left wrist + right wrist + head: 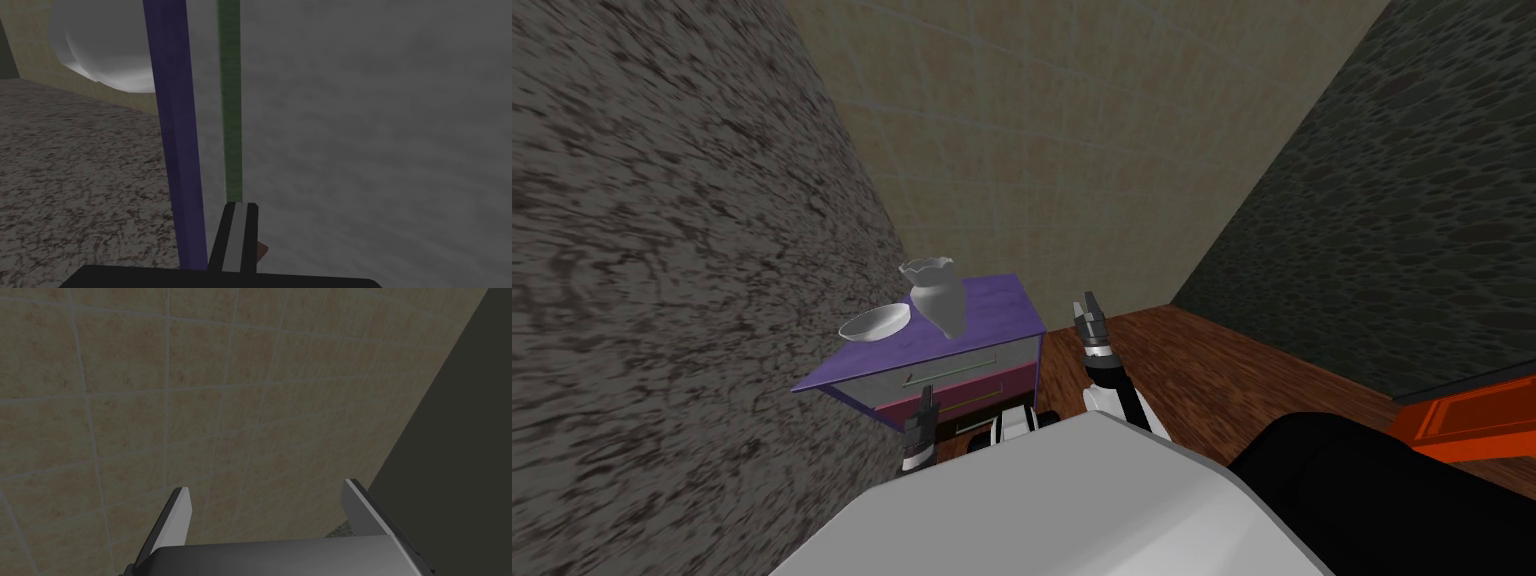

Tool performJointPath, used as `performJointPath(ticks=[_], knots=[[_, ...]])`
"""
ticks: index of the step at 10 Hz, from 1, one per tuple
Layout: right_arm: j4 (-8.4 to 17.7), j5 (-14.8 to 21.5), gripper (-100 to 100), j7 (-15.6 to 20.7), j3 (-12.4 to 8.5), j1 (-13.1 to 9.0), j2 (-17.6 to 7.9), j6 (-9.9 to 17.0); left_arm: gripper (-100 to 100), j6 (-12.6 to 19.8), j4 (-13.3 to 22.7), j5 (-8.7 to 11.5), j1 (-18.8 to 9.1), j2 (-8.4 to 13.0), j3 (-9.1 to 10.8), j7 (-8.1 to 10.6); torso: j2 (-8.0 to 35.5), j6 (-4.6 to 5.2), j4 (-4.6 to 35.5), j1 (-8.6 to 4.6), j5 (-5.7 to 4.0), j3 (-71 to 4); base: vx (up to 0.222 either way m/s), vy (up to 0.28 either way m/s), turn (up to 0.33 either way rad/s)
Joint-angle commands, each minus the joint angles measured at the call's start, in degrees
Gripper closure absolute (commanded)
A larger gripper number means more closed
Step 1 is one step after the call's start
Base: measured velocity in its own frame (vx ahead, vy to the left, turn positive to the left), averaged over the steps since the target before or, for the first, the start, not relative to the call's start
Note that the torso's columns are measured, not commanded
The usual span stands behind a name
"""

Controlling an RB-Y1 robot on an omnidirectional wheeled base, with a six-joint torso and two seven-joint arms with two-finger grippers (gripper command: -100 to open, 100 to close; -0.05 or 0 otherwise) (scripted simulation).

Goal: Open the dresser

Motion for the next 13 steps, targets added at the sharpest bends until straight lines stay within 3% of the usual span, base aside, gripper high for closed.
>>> performJointPath(ticks=[1, 4, 7, 8, 13], knots=[[0.00, 0.00, 0, 0.00, 0.00, 0.00, 0.00, 0.00, -100, 0.32, -0.36, 0.05, -0.28, 2.72, -0.01, 0.04, 0.04, -0.01, 0.01, -0.01, -0.01, 0.03, -0.010, -0.018, 0.006], [0.00, 0.00, 0, 0.00, 0.01, -0.01, 0.02, 0.00, -100, 4.16, -2.13, 0.45, -2.51, 3.47, -0.14, 0.24, 0.07, -0.01, 0.02, -0.30, -0.08, 0.06, -0.079, -0.110, 0.016], [0.00, 0.00, 0, 0.00, 0.01, -0.01, 0.01, 0.00, -100, 5.56, -2.40, 0.57, -3.14, -0.29, -0.19, 0.28, -0.23, -0.02, -0.07, 0.15, 0.04, -0.14, -0.036, -0.071, 0.005], [0.00, 0.00, 0, 0.00, 0.00, 0.00, 0.00, 0.00, -100, 5.75, -2.91, 0.55, -2.95, 0.43, -0.20, 0.33, -0.23, -0.03, -0.07, 0.24, 0.07, -0.14, -0.005, -0.008, -0.002], [0.00, 0.00, 0, 0.00, 0.00, -0.01, 0.00, 0.00, -100, 13.08, -5.30, 1.11, -8.00, 1.46, 0.25, 0.49, -0.06, -0.02, -0.01, -0.06, -0.02, -0.03, -0.037, -0.015, 0.018]])
